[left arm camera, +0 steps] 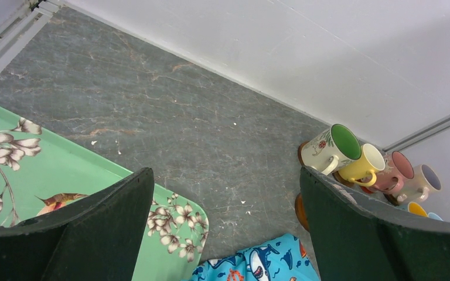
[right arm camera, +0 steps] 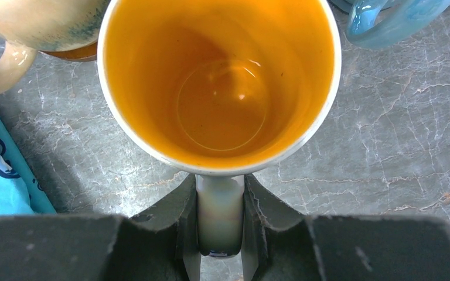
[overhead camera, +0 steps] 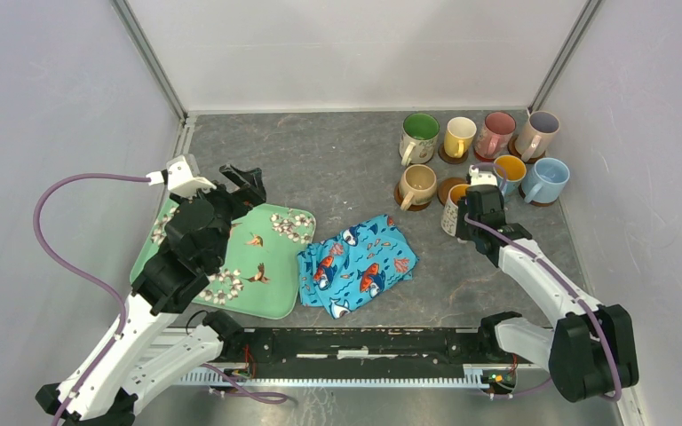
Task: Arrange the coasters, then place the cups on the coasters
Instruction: Place the cup on the coaster.
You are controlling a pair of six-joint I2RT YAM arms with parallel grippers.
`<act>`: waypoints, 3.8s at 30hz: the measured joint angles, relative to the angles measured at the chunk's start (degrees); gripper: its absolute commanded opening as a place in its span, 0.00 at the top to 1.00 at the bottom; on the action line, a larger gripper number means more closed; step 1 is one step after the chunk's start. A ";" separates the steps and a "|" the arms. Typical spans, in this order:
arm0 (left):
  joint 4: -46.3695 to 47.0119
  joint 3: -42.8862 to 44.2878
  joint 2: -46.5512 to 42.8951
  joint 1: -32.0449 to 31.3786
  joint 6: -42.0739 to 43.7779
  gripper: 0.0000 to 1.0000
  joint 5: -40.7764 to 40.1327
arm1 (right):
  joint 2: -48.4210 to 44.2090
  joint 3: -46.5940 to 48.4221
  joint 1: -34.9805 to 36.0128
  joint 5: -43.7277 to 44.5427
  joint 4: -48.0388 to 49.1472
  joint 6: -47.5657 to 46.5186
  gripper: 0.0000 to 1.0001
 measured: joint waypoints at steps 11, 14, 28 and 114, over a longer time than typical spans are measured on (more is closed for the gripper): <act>0.59 0.00 0.83 0.00 0.00 0.00 0.70 | -2.95 3.98 -0.04 -0.61 -1.77 -1.44 1.00; 0.98 -0.02 1.29 0.00 0.00 0.00 1.22 | -2.25 4.66 -0.04 -0.20 0.46 -2.01 1.00; 1.11 -0.81 0.17 0.00 0.00 0.00 1.29 | 8.31 6.78 -0.09 4.02 8.70 -5.38 1.00; 0.76 -0.87 0.79 0.00 0.00 0.00 1.46 | 16.83 4.72 -6.25 -1.97 21.77 -4.00 0.88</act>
